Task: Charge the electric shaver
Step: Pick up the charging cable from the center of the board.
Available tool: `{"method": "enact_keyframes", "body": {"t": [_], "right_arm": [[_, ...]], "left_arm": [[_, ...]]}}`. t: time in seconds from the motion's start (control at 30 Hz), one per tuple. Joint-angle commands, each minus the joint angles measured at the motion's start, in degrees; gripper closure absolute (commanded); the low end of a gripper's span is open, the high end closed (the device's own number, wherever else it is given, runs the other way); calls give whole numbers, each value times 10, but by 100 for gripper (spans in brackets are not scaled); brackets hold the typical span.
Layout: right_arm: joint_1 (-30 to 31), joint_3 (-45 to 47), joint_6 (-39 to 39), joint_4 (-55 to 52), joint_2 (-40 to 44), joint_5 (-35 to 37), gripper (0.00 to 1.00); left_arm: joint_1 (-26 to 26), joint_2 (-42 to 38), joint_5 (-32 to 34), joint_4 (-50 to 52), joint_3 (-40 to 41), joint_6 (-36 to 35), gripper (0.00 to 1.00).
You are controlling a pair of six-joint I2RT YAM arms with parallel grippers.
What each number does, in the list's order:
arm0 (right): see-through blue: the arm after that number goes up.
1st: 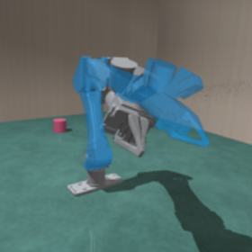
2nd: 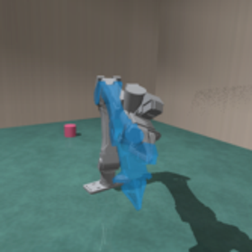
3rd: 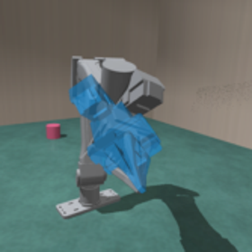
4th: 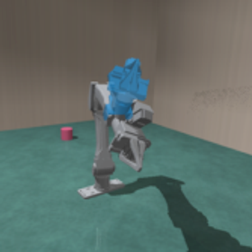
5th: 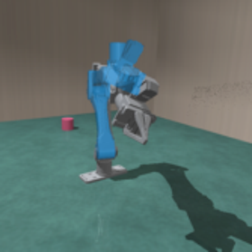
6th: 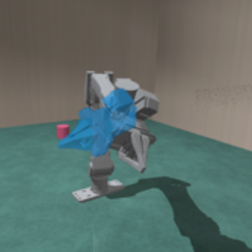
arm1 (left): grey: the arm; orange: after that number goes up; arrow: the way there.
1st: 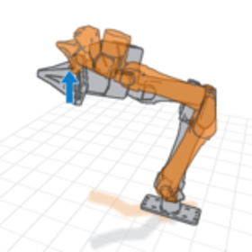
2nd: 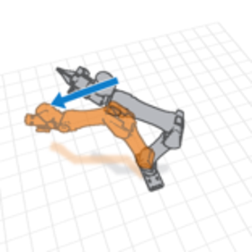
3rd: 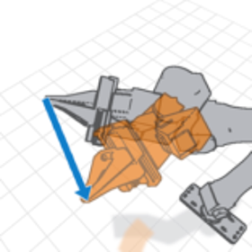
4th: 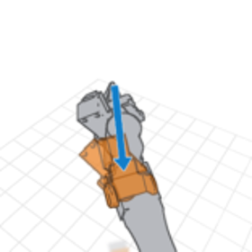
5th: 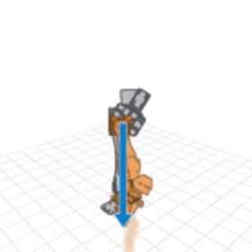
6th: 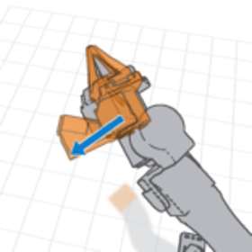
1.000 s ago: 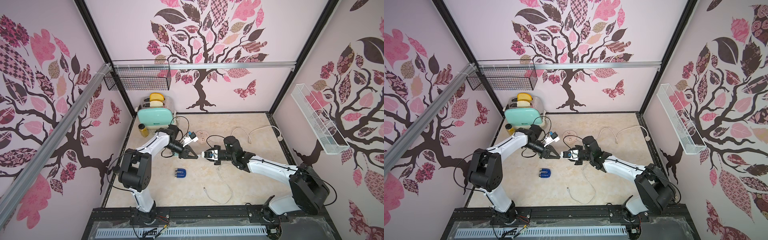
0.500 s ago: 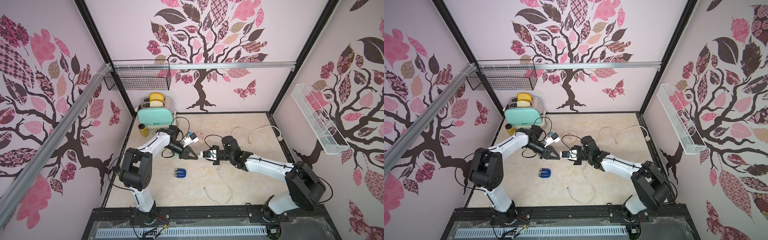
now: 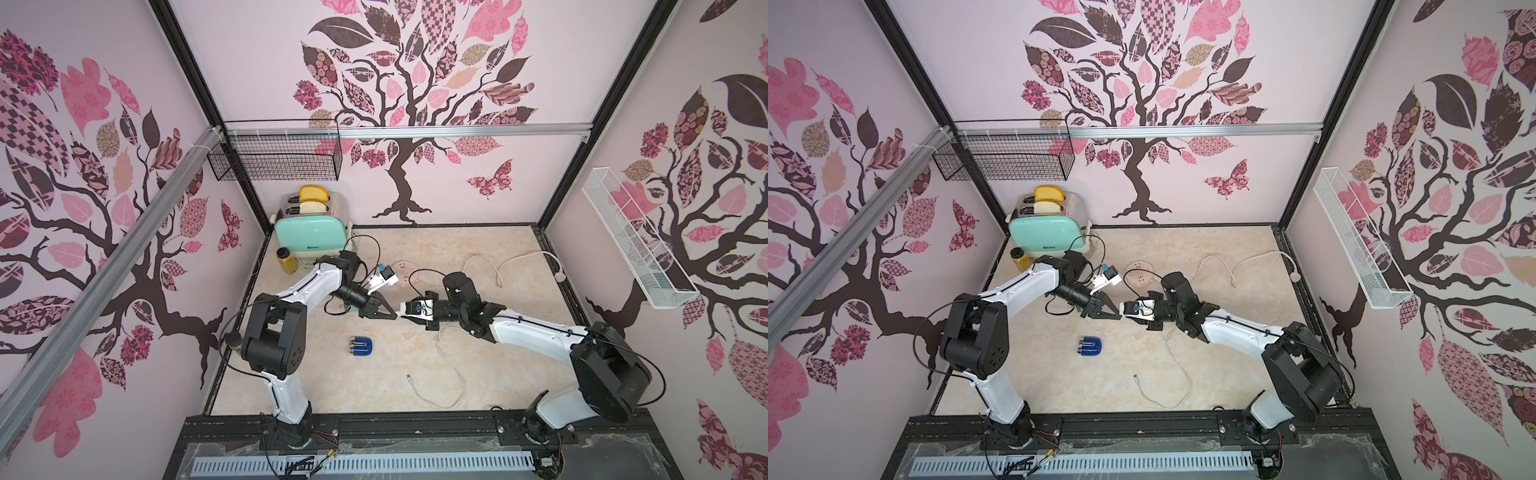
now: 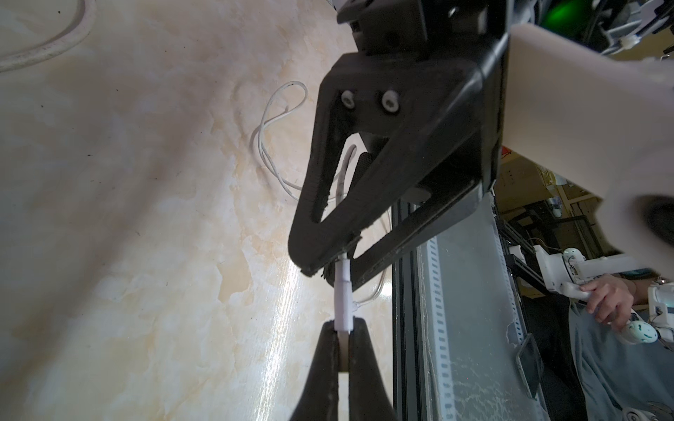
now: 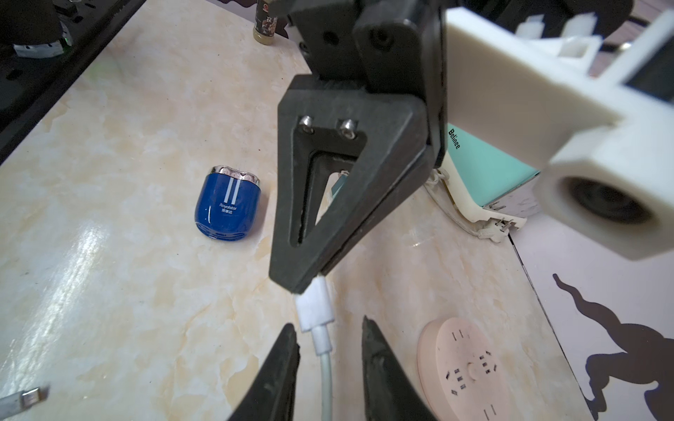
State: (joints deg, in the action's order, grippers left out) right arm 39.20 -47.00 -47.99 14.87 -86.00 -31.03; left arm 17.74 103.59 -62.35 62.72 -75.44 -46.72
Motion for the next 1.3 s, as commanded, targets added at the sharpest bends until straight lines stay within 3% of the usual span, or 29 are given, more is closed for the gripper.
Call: {"method": "enact_keyframes", "body": {"t": [0.0,0.13,0.37,0.43,0.47,0.53,0.67,0.83,1.27], "right_arm": [[3,-16,7,5,7,3,72],[3,-14,7,5,8,4,85],[3,-12,8,5,11,4,95],[3,-9,11,9,12,5,89],[3,-8,12,11,13,8,78],[3,-6,13,13,16,11,72],[3,-2,12,12,21,15,74],[3,-2,14,11,17,14,84],[3,-3,17,12,9,20,79]], "left_arm": [[3,8,-12,10,-13,-12,100],[3,10,-13,12,-16,-12,100],[3,12,-13,14,-17,-13,100],[3,13,-12,15,-18,-13,100],[3,13,-12,16,-17,-13,100],[3,15,-13,16,-17,-13,100],[4,19,-13,18,-21,-14,100],[4,21,-16,23,-24,-15,100],[4,21,-19,26,-23,-21,100]]}}
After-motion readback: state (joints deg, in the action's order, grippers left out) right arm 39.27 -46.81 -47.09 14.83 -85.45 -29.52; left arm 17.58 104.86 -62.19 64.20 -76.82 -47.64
